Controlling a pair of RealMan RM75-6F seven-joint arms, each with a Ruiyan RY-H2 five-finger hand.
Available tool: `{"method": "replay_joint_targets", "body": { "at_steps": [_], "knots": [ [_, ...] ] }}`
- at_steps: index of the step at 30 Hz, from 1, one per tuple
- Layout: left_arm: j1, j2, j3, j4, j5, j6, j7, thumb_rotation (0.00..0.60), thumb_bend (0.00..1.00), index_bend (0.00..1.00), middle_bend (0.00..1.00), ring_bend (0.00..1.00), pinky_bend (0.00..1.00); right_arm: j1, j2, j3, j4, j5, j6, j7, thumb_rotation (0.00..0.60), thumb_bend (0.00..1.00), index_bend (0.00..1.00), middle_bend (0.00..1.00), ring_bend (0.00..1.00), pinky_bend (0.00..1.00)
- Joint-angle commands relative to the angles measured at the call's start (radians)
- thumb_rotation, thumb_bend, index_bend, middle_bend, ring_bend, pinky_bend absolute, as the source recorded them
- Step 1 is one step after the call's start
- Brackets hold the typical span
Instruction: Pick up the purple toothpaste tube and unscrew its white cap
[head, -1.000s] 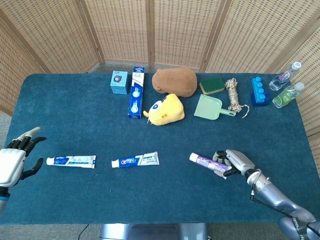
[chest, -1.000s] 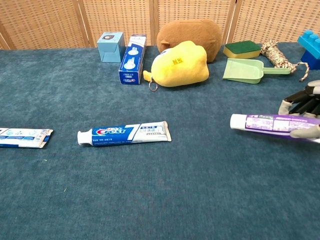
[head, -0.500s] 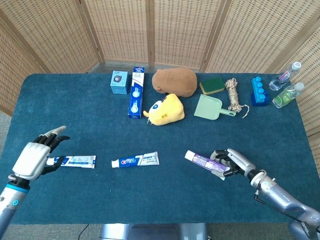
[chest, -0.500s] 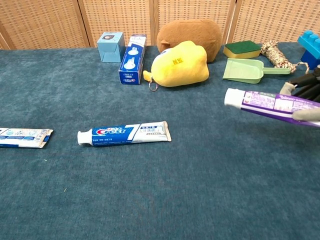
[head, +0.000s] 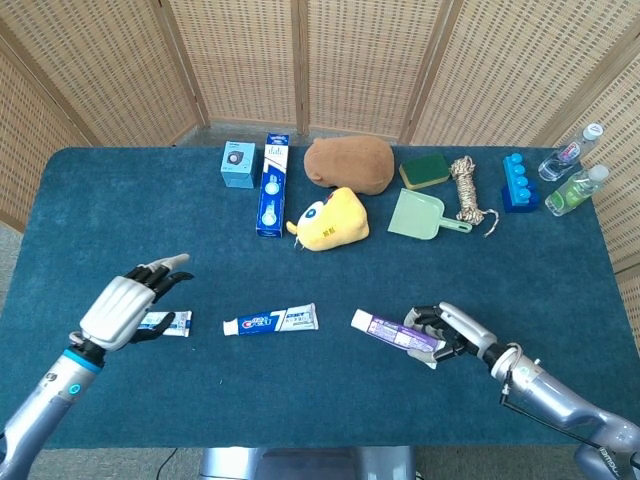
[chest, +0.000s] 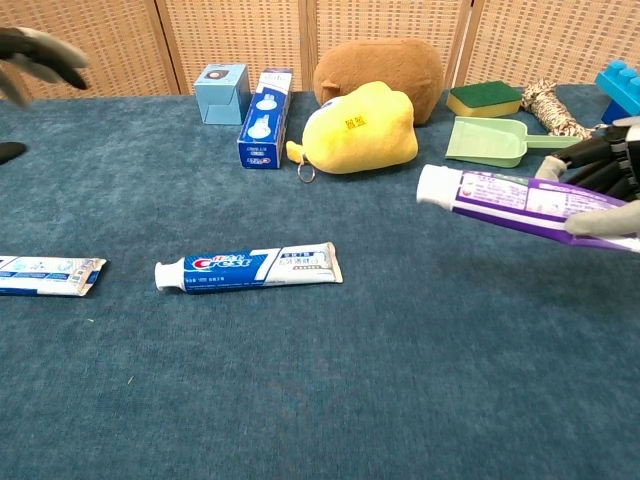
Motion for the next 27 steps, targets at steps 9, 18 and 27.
{"method": "replay_joint_targets", "body": {
  "at_steps": [9,18,27],
  "knots": [
    [-0.145,-0.023,-0.051,-0.109,-0.155,-0.195,0.046,0.600,0.36,0.26,0.05,0.05,0.19,0.034,-0.010,-0.003,-0.043,0.020,-0.010,-0.009,0.600,0.54,0.96,0.78,0.81,0.79],
    [-0.226,-0.084,-0.070,-0.117,-0.225,-0.258,0.077,0.600,0.36,0.27,0.04,0.00,0.15,0.052,-0.025,-0.004,-0.060,0.039,-0.019,-0.006,0.600,0.55,0.96,0.78,0.81,0.79],
    [-0.282,-0.115,-0.073,-0.103,-0.256,-0.299,0.068,0.600,0.36,0.18,0.00,0.00,0.10,0.076,-0.040,-0.003,-0.069,0.037,-0.022,0.024,0.600,0.55,0.96,0.78,0.81,0.79]
  ]
}}
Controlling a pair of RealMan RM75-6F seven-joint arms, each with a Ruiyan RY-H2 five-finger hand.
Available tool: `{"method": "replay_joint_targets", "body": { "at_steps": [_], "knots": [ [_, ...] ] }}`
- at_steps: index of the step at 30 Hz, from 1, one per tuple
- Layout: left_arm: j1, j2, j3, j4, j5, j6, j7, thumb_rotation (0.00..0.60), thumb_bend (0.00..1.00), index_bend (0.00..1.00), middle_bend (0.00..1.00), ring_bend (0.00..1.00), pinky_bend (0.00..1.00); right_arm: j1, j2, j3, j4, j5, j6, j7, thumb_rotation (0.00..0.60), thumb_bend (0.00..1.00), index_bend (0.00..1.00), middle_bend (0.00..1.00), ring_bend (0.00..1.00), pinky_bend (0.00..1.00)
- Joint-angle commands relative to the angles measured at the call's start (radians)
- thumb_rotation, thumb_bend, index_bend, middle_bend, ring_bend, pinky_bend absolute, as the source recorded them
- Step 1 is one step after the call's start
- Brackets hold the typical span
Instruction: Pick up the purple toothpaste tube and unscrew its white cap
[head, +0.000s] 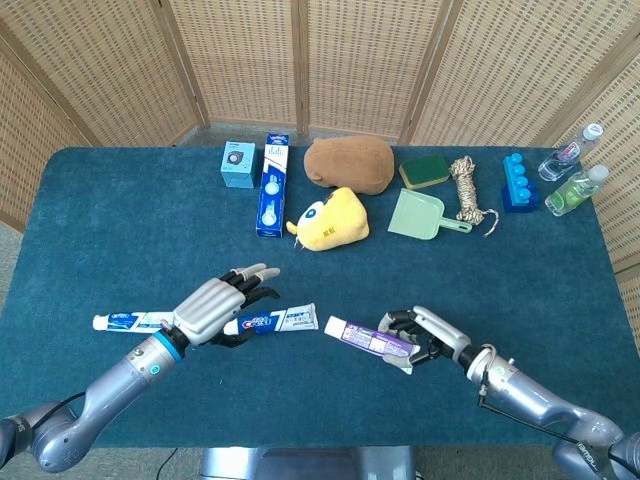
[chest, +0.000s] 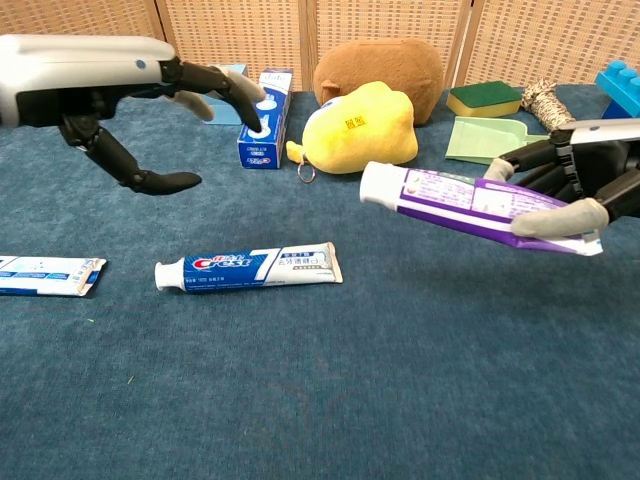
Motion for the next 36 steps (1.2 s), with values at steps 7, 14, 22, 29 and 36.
{"method": "replay_joint_targets", "body": {
  "at_steps": [7,14,22,29,36],
  "knots": [
    [-0.039,-0.032,0.003,0.010,-0.023,-0.022,-0.016,0.600,0.36,0.18,0.00,0.00,0.09,0.024,-0.016,0.001,-0.009,-0.010,0.000,0.030,0.600,0.55,0.96,0.78,0.81,0.79],
    [-0.066,-0.046,0.002,0.016,-0.032,-0.044,-0.046,0.600,0.36,0.18,0.00,0.00,0.09,0.039,-0.027,0.000,-0.019,-0.011,-0.002,0.037,0.600,0.55,0.96,0.78,0.81,0.79],
    [-0.098,-0.068,-0.003,0.022,-0.039,-0.063,-0.072,0.600,0.36,0.18,0.00,0.00,0.09,0.055,-0.040,-0.003,-0.022,-0.006,-0.010,0.055,0.600,0.55,0.96,0.78,0.81,0.79],
    [-0.125,-0.090,-0.002,0.030,-0.047,-0.084,-0.102,0.600,0.36,0.18,0.00,0.00,0.09,0.073,-0.060,0.005,-0.012,0.010,-0.024,0.065,0.600,0.56,0.96,0.78,0.81,0.79],
    [-0.136,-0.101,0.003,0.036,-0.052,-0.078,-0.106,0.600,0.36,0.18,0.00,0.00,0.09,0.083,-0.066,0.005,-0.011,0.013,-0.026,0.082,0.600,0.56,0.96,0.78,0.81,0.79]
  ]
}}
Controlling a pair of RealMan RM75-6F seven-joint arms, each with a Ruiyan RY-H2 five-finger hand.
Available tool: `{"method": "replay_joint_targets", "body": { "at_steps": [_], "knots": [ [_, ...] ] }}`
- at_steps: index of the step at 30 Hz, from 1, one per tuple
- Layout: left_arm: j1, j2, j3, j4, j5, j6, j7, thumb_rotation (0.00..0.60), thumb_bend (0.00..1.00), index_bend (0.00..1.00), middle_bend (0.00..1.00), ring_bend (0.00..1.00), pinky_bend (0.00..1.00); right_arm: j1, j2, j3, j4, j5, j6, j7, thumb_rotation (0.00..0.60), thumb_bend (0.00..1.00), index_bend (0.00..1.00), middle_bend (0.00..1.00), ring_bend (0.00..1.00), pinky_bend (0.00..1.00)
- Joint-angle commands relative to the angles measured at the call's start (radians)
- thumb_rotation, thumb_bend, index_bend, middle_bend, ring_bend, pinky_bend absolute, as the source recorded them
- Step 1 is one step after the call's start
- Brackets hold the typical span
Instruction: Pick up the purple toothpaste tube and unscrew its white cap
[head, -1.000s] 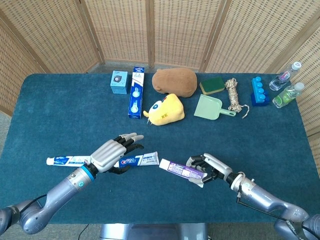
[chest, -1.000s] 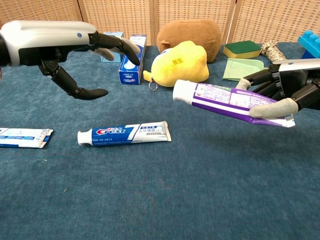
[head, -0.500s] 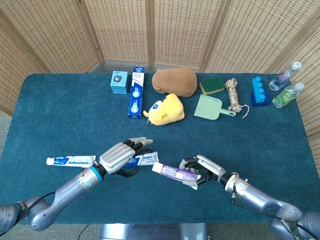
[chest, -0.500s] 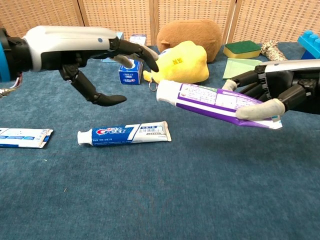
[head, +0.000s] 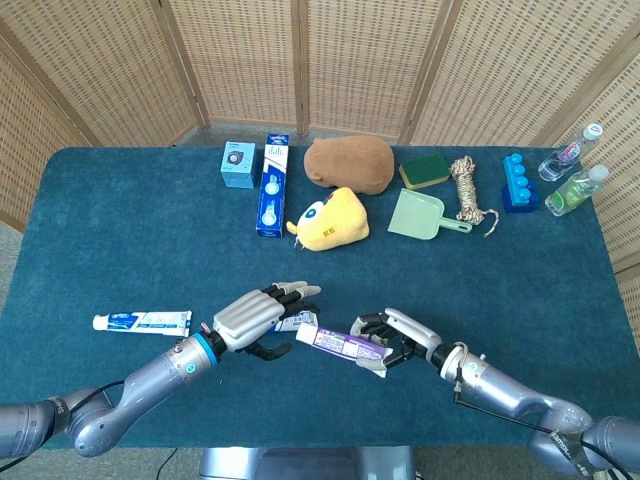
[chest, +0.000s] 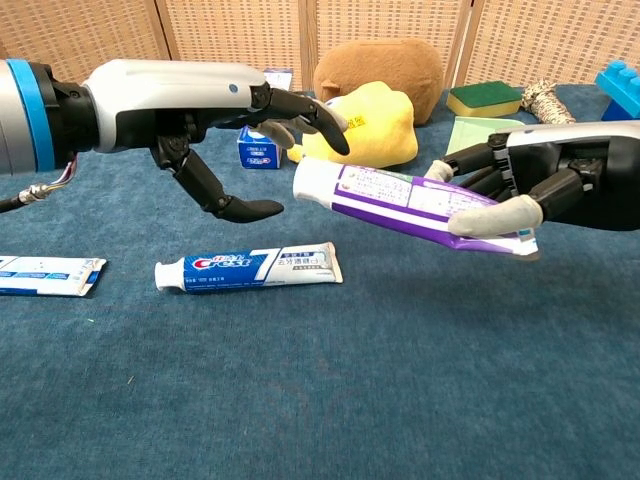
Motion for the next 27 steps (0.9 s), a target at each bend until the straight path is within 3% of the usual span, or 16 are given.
{"method": "replay_joint_targets", "body": {
  "at_steps": [1,27],
  "knots": [
    [-0.004,-0.006,0.000,0.004,-0.004,0.002,-0.001,0.600,0.36,0.18,0.00,0.00,0.09,0.005,-0.001,-0.002,0.002,-0.004,0.001,0.008,0.600,0.56,0.96,0.78,0.81,0.79],
    [-0.009,-0.028,0.016,0.006,0.004,0.047,-0.024,0.600,0.36,0.34,0.01,0.00,0.11,0.021,0.003,-0.028,-0.009,-0.025,0.020,0.024,0.600,0.56,0.96,0.78,0.81,0.79]
  ]
}}
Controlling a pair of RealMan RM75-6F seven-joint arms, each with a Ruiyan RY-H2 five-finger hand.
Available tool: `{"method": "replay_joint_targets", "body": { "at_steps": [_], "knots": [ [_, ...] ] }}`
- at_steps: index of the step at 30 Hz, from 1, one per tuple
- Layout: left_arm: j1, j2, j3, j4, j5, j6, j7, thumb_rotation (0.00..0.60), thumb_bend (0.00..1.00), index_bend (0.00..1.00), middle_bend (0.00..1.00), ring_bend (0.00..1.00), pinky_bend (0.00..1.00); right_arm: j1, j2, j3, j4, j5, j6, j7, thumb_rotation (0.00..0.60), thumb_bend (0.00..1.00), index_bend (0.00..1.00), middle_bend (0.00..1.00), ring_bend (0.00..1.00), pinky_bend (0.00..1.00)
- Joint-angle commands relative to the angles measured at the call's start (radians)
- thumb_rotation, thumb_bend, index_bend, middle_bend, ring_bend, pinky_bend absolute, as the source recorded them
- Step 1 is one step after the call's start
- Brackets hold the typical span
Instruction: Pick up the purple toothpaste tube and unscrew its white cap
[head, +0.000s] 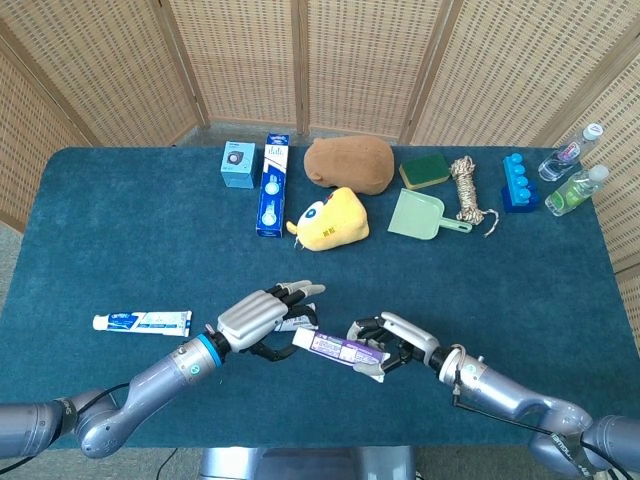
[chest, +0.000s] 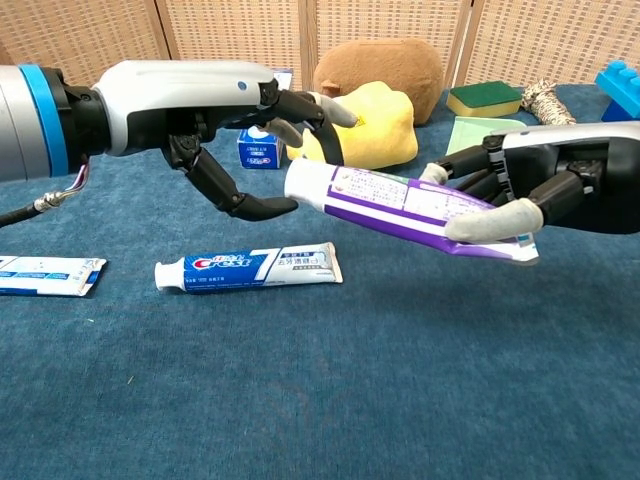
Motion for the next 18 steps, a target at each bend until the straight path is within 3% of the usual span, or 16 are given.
{"method": "replay_joint_targets", "body": {
  "at_steps": [1,18],
  "knots": [
    [0.000,0.003,0.001,-0.003,0.002,0.002,-0.003,0.600,0.36,0.35,0.01,0.00,0.11,0.001,-0.001,0.000,0.000,0.000,0.001,0.003,0.600,0.56,0.96,0.78,0.81,0.79],
    [-0.001,-0.004,0.009,0.003,-0.016,0.020,0.014,0.600,0.41,0.44,0.04,0.00,0.12,0.000,-0.001,-0.010,0.015,0.007,0.012,0.003,0.600,0.56,0.96,0.78,0.81,0.79]
  ]
}}
